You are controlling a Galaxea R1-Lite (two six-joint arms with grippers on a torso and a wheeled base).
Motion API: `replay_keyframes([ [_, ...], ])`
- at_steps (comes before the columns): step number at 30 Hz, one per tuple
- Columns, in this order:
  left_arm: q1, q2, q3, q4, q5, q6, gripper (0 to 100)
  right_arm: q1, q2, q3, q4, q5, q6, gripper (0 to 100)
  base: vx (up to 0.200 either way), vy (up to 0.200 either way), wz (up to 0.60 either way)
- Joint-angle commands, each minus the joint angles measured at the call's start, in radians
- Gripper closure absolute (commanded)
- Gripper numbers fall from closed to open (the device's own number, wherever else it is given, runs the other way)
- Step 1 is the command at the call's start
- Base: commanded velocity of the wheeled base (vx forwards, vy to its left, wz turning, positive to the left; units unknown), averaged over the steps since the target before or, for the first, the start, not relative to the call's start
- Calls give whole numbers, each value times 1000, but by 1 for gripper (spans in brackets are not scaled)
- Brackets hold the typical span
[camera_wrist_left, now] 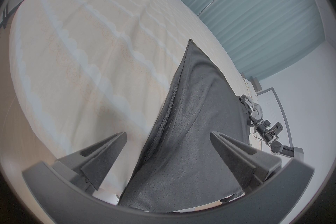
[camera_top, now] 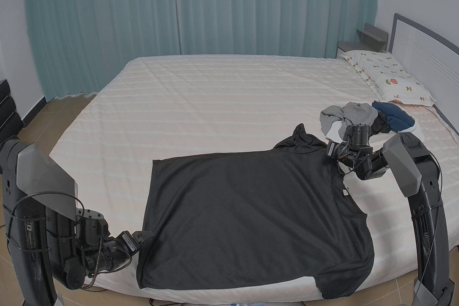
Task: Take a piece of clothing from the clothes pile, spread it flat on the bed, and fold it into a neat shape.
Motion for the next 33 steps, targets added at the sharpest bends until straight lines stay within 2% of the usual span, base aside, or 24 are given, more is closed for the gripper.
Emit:
replay_keyframes([
  [1,0,1,18,-4,0,0,0,-12,5,-9,1,-5,2,100,0,0,0],
  [14,0,1,18,-4,0,0,0,-33,31,-9,-1,-20,10,100,0,0,0],
  [15,0,1,18,-4,0,0,0,-33,34,-6,-3,-20,14,0,0,0,0],
  [22,0,1,18,-4,0,0,0,-21,-9,6,-7,-20,74,0,0,0,0],
  [30,0,-2,18,-4,0,-3,0,-48,-152,210,-13,13,77,0,0,0,0],
  [33,-1,-3,18,-4,0,-8,0,-53,-262,342,-18,42,82,0,0,0,0],
])
